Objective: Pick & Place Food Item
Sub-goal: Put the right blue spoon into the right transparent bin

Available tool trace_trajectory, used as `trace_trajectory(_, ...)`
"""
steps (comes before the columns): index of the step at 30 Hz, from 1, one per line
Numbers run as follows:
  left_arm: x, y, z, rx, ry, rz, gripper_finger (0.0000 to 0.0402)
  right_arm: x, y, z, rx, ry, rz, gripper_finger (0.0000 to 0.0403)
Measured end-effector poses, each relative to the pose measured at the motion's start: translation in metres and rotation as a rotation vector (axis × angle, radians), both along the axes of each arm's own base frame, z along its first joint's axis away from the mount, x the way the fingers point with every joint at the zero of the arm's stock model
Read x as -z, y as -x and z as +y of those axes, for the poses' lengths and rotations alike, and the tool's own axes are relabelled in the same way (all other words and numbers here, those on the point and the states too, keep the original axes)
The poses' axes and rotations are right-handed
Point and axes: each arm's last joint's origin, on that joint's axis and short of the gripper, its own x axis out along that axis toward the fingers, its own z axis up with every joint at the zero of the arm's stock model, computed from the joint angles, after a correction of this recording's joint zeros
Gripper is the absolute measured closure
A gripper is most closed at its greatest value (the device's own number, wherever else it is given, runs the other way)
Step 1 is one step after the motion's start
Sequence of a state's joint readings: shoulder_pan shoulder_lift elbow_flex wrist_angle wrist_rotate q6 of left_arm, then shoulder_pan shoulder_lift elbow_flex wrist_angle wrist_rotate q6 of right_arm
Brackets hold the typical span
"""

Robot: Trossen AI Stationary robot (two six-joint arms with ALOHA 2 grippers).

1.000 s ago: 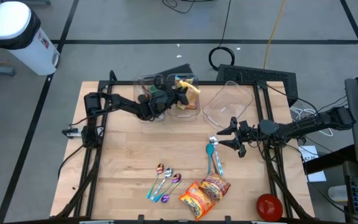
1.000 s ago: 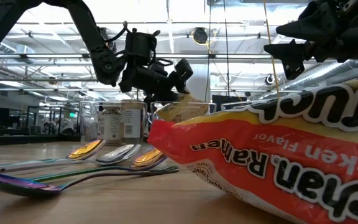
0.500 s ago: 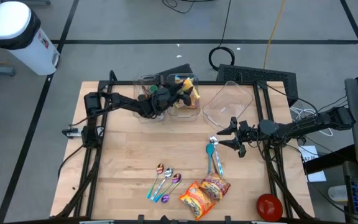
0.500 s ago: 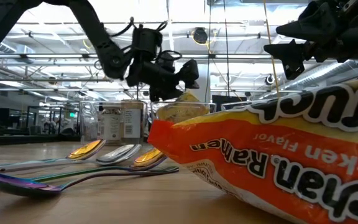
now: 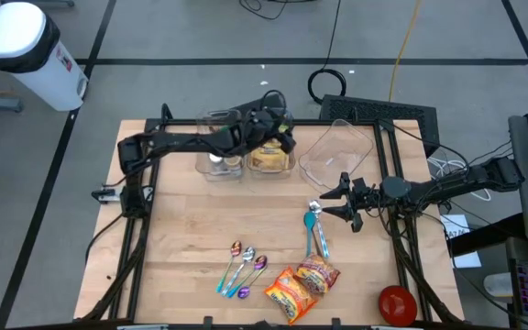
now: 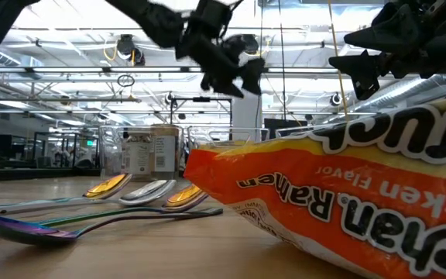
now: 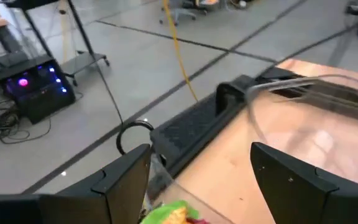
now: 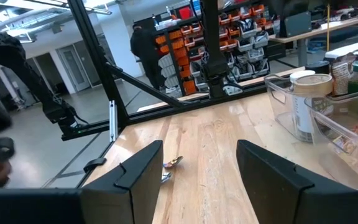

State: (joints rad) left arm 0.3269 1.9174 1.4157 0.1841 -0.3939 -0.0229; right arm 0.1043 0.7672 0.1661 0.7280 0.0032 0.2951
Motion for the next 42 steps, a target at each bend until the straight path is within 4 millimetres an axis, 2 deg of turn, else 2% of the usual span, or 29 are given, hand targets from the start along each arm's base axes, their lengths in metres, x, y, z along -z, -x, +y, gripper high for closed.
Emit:
trace_trajectory(4, -0.029, 0.008, -0.02, 0.072, 0.043, 0.099, 0.0123, 0.0, 0.0, 0.0, 0.0, 0.0, 0.001, 0.0206)
trace_trajectory(9, -0.057, 0.036, -0.052, 0.194, 0.103, 0.169, 0.0123, 0.001, 0.0, 0.0, -0.001, 0.001, 0.005, 0.0206)
trace_trajectory(12, -0.055, 0.056, -0.071, 0.324, 0.111, 0.18, 0.0123, 0.0, 0.0, 0.0, 0.0, 0.001, 0.005, 0.0206)
trace_trajectory(21, -0.01, 0.139, -0.117, 0.55, 0.118, -0.08, 0.0123, -0.001, 0.0, 0.0, -0.002, -0.011, -0.004, 0.0206)
trace_trajectory(26, 0.015, 0.172, -0.133, 0.58, 0.311, -0.182, 0.0123, -0.001, 0.0, 0.0, -0.002, -0.011, -0.005, 0.0206)
trace_trajectory(34, 0.064, 0.189, -0.17, 0.698, 0.65, -0.042, 0.0124, 0.0, 0.0, -0.001, 0.024, -0.009, 0.0, 0.0206)
trace_trajectory(42, 0.095, 0.185, -0.209, 0.746, 0.746, 0.106, 0.0124, 0.0, 0.0, 0.0, 0.022, -0.008, 0.001, 0.0206)
